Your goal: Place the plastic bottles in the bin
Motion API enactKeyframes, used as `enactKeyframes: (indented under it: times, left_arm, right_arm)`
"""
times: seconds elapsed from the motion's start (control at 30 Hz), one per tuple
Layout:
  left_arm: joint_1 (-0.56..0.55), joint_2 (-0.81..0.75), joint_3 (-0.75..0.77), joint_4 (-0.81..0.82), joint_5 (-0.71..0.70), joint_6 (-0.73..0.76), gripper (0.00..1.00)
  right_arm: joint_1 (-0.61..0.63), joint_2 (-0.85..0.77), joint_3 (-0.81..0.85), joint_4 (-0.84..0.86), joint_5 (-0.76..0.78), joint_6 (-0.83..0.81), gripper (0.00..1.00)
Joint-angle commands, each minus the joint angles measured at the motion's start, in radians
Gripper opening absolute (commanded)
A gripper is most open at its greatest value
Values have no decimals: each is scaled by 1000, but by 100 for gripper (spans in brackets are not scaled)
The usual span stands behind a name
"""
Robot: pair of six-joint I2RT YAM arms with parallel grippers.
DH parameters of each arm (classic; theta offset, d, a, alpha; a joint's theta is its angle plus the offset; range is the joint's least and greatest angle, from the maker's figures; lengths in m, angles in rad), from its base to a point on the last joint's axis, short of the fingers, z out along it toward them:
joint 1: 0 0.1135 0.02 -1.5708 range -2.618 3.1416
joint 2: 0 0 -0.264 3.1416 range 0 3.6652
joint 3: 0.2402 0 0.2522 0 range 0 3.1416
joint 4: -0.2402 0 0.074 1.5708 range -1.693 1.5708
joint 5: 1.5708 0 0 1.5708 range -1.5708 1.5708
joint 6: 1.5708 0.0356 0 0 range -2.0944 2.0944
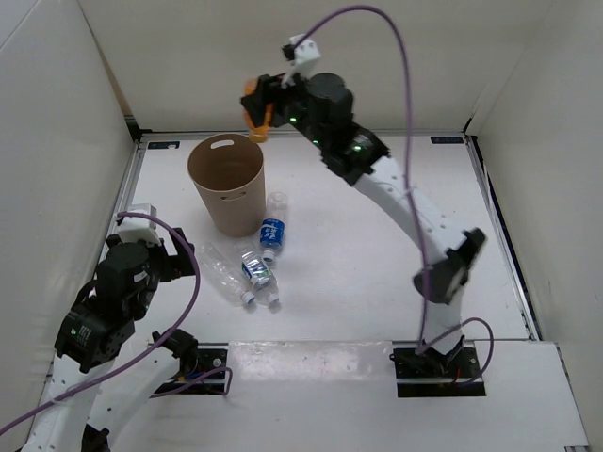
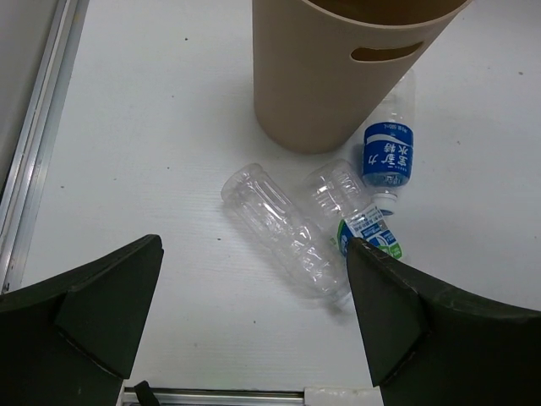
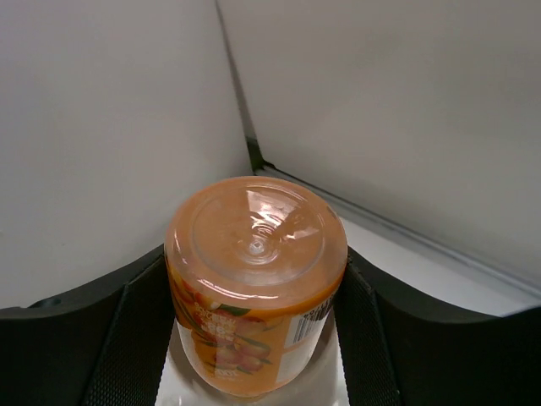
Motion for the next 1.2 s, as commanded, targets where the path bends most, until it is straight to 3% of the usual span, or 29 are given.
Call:
enactKeyframes:
  times: [0.0, 0.1, 0.27, 0.33, 0.4, 0.43, 0.47, 0.67, 0.7, 0.77, 0.83, 0.93, 1.0, 1.03, 1.07, 1.17]
  left_arm:
    - [5, -4, -3, -3, -21, -7, 100]
    - [3, -6, -4, -2, -23, -7, 100]
    - [7, -24, -6, -8, -35, -9, 100]
    - [5, -38, -6, -6, -38, -9, 100]
    - [5, -49, -6, -3, -43, -10, 100]
    - [7, -52, -8, -8, -47, -10, 100]
    - [7, -53, -8, -6, -44, -12, 100]
    - [8, -46, -6, -11, -47, -13, 100]
    - [8, -43, -4, -11, -47, -12, 100]
    - [8, -41, -6, -13, -50, -15, 100]
    - [8, -37, -4, -16, -49, -18, 100]
    - [10, -32, -6, -14, -40, -15, 100]
    - [11, -34, -4, -14, -35, -16, 100]
    - [11, -33, -4, -11, -32, -13, 100]
    - [14, -37, -4, -10, -29, -12, 100]
    - [16, -32, -3, -10, -9, -7, 100]
  right_arm:
    - [51, 238, 222, 73, -22, -75, 0]
    - [86, 364, 334, 163, 16, -110, 0]
    - [103, 434, 331, 236, 51, -123, 5]
    - [99, 434, 319, 231, 44, -97, 12]
    - [93, 435, 311, 230, 14, -80, 35]
    - [93, 434, 309, 223, 4, -80, 75]
    - [93, 431, 311, 220, 1, -86, 90]
    - [114, 241, 236, 173, 148, -119, 90]
    - [114, 211, 181, 173, 254, -101, 90]
    - [111, 72, 57, 183, 329, -67, 90]
    - [85, -93, -179, 197, 373, -34, 90]
    - [-13, -229, -380, 95, 244, 148, 90]
    - [-92, -312, -523, -25, 72, 324, 90]
    - [-138, -323, -558, -60, -119, 350, 90]
    - [-163, -335, -680, -56, -142, 367, 90]
    - [-154, -297, -802, -31, -197, 433, 90]
